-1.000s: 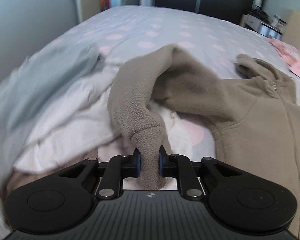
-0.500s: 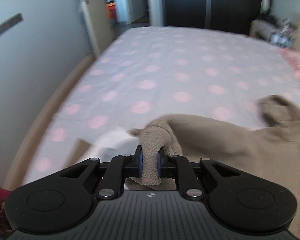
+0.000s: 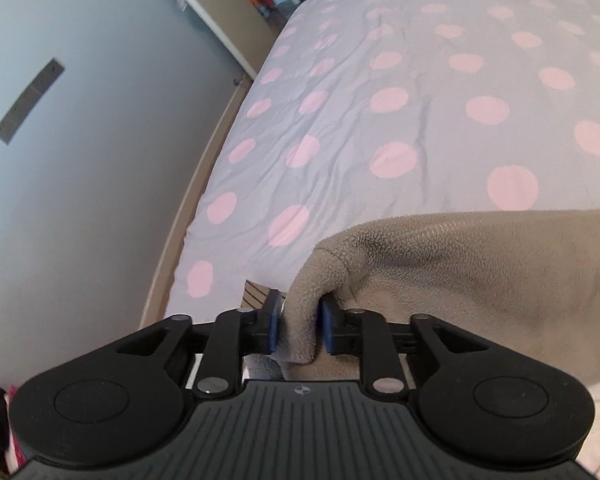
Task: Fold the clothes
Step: 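Grasp the other sleeve cuff with the left tool and pull it outward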
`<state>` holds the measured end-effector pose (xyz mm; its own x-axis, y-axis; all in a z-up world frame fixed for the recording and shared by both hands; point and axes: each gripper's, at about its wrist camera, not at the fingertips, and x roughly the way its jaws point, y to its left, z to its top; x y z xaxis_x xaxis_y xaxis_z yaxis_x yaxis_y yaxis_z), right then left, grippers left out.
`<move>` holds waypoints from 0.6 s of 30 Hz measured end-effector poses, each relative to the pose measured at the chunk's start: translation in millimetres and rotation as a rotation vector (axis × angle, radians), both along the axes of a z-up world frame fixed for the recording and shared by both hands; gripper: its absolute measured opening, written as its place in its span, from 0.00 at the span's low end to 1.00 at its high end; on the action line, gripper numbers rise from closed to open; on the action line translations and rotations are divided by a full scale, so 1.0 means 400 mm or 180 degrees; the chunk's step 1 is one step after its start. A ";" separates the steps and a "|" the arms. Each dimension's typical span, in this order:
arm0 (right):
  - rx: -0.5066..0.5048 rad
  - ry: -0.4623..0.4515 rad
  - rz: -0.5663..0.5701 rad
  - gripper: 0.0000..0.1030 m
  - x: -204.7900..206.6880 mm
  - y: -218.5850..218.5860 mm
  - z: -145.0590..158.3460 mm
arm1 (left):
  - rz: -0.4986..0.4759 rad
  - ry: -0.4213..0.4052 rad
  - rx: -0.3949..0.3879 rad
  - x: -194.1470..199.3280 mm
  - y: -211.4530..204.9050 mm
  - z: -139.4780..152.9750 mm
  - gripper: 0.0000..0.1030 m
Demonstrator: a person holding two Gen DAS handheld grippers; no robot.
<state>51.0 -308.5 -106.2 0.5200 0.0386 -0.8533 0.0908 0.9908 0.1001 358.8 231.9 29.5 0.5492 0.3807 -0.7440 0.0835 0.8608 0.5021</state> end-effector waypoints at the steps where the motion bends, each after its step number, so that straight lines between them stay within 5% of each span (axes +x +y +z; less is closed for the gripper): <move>1: 0.0007 0.0000 -0.0007 0.63 0.004 -0.003 0.000 | 0.0016 -0.0031 -0.0007 -0.006 0.000 0.009 0.32; 4: 0.0046 -0.0048 -0.0030 0.63 0.012 -0.011 0.012 | -0.0004 -0.0256 -0.0051 -0.041 -0.012 0.062 0.56; 11: 0.0116 -0.0302 -0.0113 0.63 0.004 -0.031 0.086 | -0.0348 -0.0508 -0.0458 -0.149 -0.139 0.207 0.57; 18: 0.0128 -0.0731 -0.0047 0.62 -0.050 -0.067 0.248 | -0.0845 -0.0715 -0.1262 -0.285 -0.352 0.395 0.57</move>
<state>31.2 -335.3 -7.1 0.7012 0.0609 -0.7104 0.0757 0.9844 0.1591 244.9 91.0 187.5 0.7509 -0.0800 -0.6555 0.2523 0.9521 0.1727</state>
